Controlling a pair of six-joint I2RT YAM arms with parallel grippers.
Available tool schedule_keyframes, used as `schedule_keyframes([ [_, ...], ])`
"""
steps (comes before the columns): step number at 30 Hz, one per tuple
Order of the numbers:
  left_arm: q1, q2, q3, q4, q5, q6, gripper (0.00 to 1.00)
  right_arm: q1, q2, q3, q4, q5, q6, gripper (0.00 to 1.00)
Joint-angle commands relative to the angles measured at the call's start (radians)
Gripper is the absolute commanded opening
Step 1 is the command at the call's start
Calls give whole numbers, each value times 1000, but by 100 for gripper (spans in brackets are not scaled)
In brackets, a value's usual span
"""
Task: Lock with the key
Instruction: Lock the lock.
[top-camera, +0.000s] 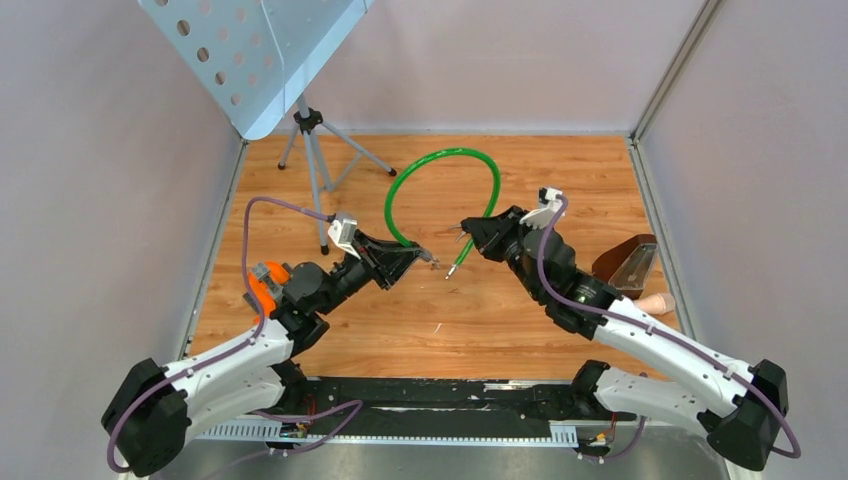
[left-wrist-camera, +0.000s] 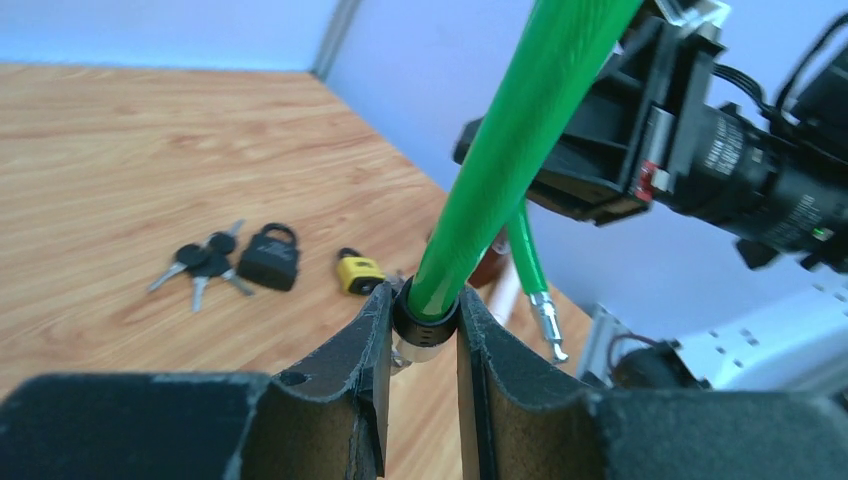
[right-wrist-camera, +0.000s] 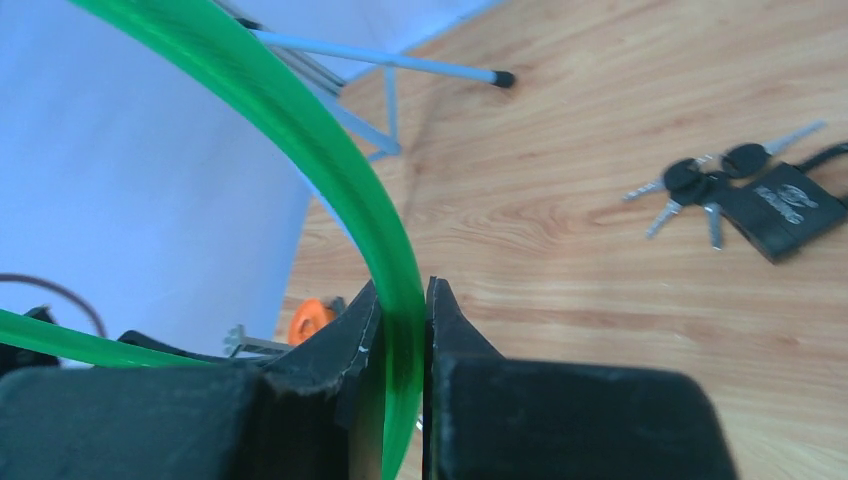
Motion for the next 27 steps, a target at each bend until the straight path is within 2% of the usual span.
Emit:
schedule_keyframes([
  [1, 22, -70, 39, 58, 279, 2, 0, 70, -75, -16, 247, 62, -45, 0],
  [6, 54, -111, 62, 81, 493, 5, 0, 106, -132, -19, 280, 54, -44, 0],
  [10, 56, -115, 94, 71, 582, 15, 0, 115, -159, -33, 307, 45, -41, 0],
  [18, 56, -103, 141, 15, 657, 52, 0, 123, -160, -44, 380, 54, -40, 0],
  [27, 56, -94, 162, -45, 659, 84, 0, 163, -96, -29, 440, 86, -27, 0],
])
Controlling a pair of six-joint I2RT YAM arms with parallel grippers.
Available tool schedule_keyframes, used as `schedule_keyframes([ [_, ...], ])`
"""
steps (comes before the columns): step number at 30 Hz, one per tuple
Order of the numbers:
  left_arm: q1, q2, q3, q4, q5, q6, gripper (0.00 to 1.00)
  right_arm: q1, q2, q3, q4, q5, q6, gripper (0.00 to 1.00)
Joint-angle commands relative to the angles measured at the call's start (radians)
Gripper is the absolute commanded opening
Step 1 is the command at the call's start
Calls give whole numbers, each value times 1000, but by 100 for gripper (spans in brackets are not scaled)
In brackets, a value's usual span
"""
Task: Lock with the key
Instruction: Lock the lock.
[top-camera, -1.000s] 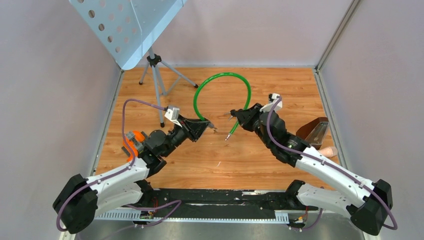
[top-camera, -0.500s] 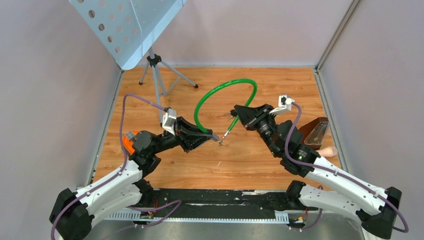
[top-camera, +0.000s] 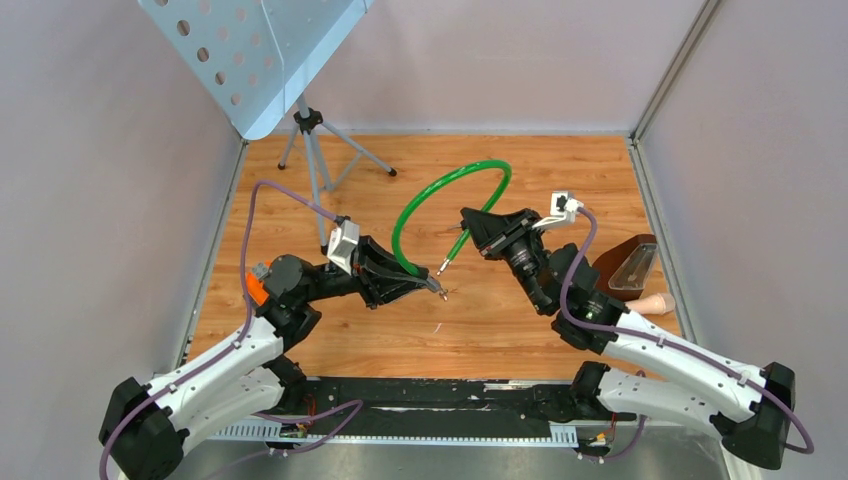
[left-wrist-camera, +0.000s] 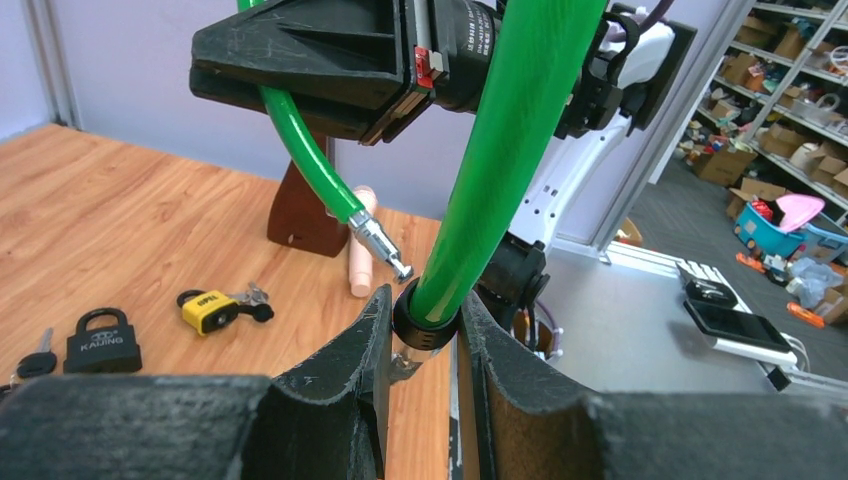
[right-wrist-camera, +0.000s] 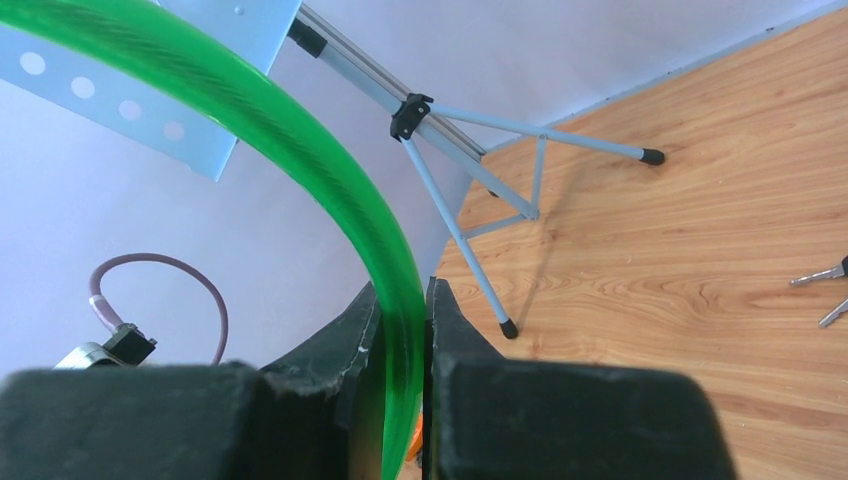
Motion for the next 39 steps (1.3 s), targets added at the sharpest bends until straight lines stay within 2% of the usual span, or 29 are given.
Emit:
schedule_keyframes([
  [1, 3, 4, 46, -21, 26, 34, 0, 27, 25, 30, 118, 9, 24, 0],
  [16, 3, 0, 52, -83, -33, 58, 0, 42, 53, 43, 96, 11, 87, 0],
  [27, 3, 22, 55, -121, -24, 71, 0, 49, 89, 64, 71, 39, 145, 0],
  [39, 3, 13, 52, -166, -83, 95, 0, 49, 37, 44, 45, 45, 186, 0],
])
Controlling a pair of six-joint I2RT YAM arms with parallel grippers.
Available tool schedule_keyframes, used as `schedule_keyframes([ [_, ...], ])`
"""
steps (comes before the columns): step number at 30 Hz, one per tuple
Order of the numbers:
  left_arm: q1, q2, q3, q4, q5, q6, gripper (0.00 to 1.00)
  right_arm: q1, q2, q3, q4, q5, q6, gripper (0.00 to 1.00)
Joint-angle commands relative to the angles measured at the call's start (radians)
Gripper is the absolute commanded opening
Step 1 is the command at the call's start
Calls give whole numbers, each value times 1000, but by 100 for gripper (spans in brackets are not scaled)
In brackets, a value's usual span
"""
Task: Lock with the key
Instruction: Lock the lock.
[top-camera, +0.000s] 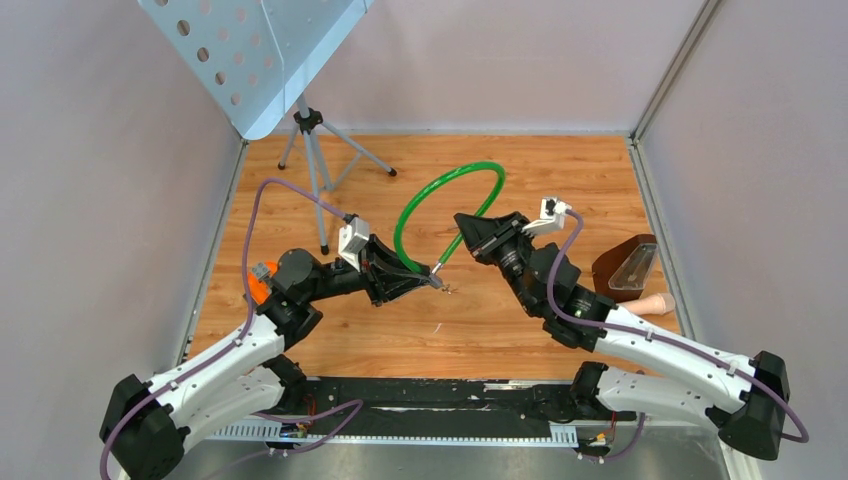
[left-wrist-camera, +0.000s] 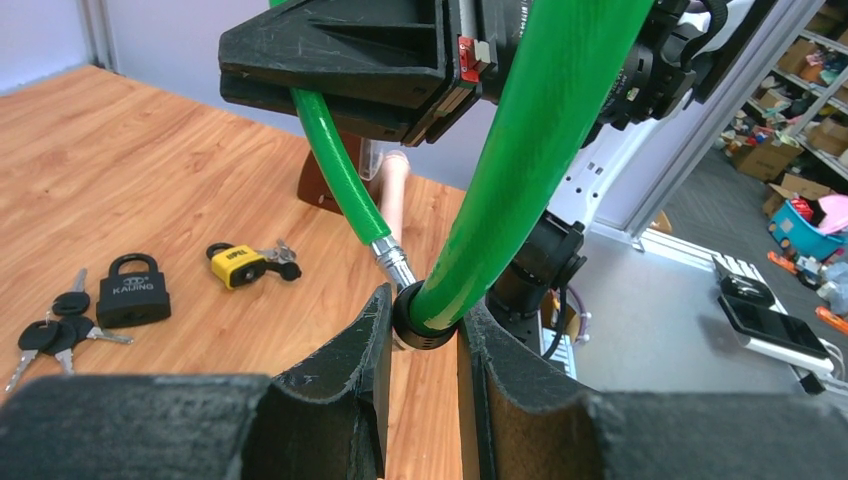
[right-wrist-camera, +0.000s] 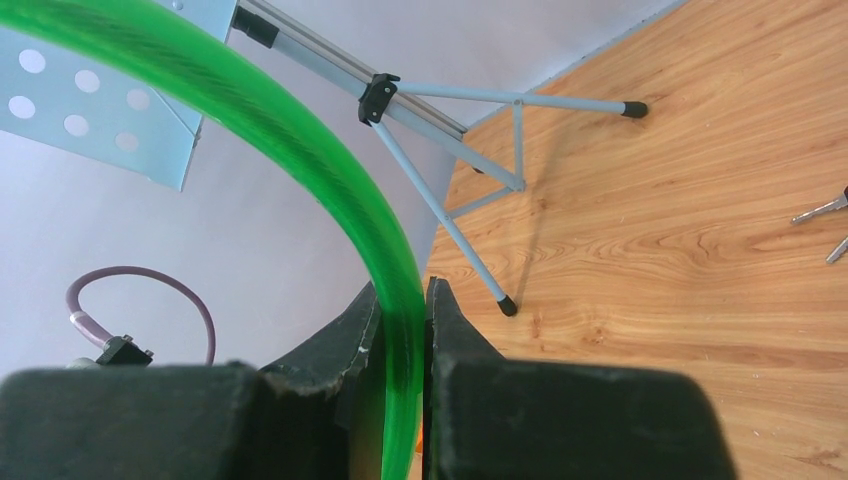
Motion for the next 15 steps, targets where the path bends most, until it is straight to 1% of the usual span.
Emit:
schedule_keyframes([
  [1, 3, -6, 35, -18, -43, 17, 0, 13, -37, 42, 69, -38, 57, 0],
  [7, 3, 1, 40, 34, -89, 4, 0, 19, 16, 36, 65, -111, 54, 0],
  [12, 3, 14, 39, 76, -151, 7, 0, 64, 54, 38, 59, -128, 37, 0],
  [15, 3, 23, 31, 98, -221, 6, 0, 98, 79, 49, 52, -132, 18, 0],
])
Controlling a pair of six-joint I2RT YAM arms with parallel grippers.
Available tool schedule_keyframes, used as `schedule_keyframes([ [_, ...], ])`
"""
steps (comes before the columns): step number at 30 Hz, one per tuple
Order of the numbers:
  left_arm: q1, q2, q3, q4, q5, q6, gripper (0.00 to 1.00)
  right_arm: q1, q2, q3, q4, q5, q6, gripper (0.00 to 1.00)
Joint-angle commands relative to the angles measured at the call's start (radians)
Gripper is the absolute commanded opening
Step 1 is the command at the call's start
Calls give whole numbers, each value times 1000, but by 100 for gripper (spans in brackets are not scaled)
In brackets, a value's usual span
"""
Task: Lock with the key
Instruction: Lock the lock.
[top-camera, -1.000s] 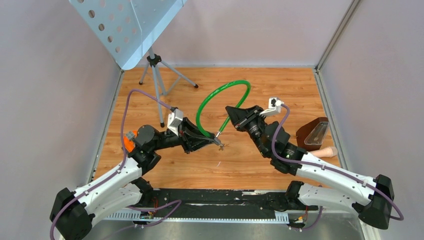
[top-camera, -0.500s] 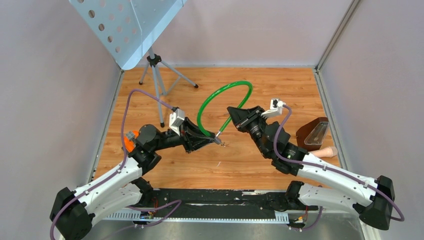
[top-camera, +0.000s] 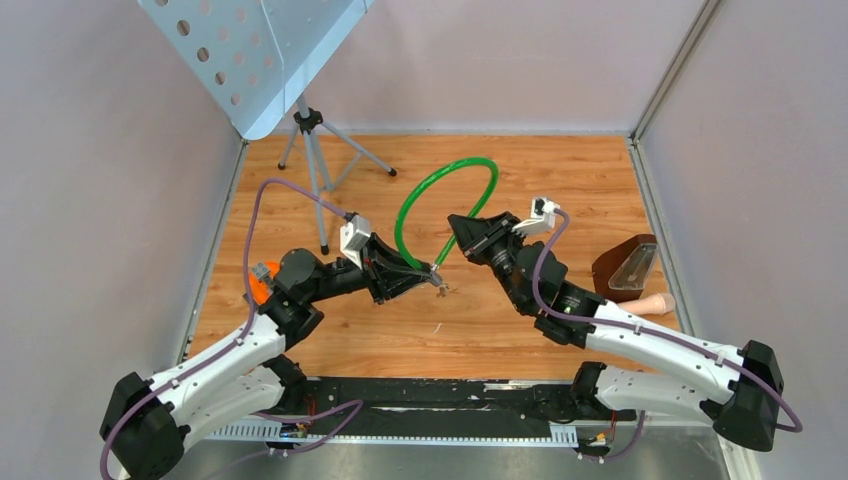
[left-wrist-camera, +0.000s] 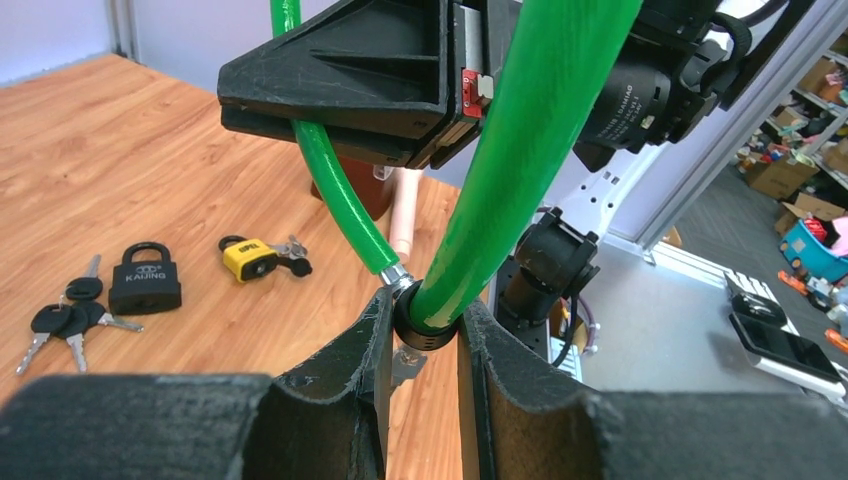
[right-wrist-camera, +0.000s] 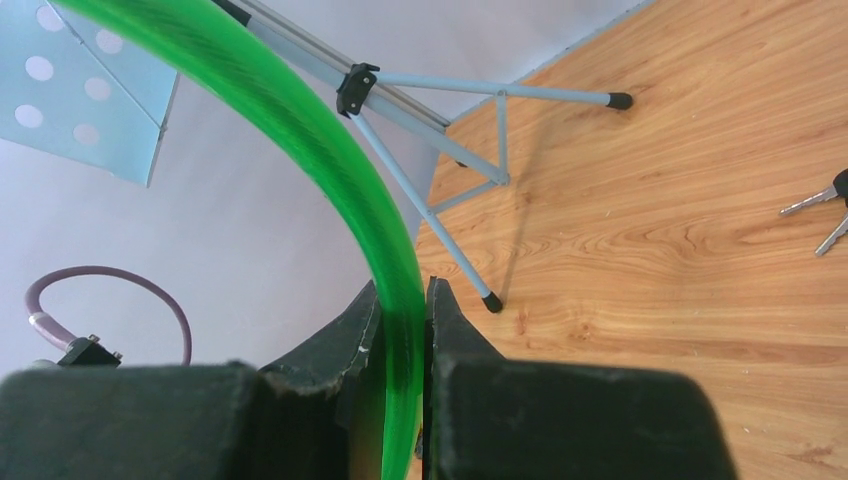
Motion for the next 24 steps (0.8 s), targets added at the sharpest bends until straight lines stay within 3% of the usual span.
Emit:
schedule_keyframes([
  [1, 4, 16, 22, 112, -181, 9, 0, 94, 37, 48, 50, -141, 12, 0],
  [7, 4, 16, -16, 134, -332, -7, 0, 140, 76, 58, 47, -129, 32, 0],
  [11, 4, -13, -41, 93, -515, -58, 0, 144, 79, 73, -96, -39, 185, 0],
  [14, 4, -41, -60, 37, -617, -87, 5, 144, 72, 67, -168, 3, 327, 0],
  [17, 4, -59, -69, -3, -717, -101, 17, 144, 72, 84, -272, 31, 430, 0],
  [19, 4, -65, -78, -9, -747, -110, 24, 144, 74, 96, -304, 37, 462, 0],
  [24, 4, -39, -72, -26, -762, -107, 29, 144, 99, 124, -347, 44, 489, 0],
])
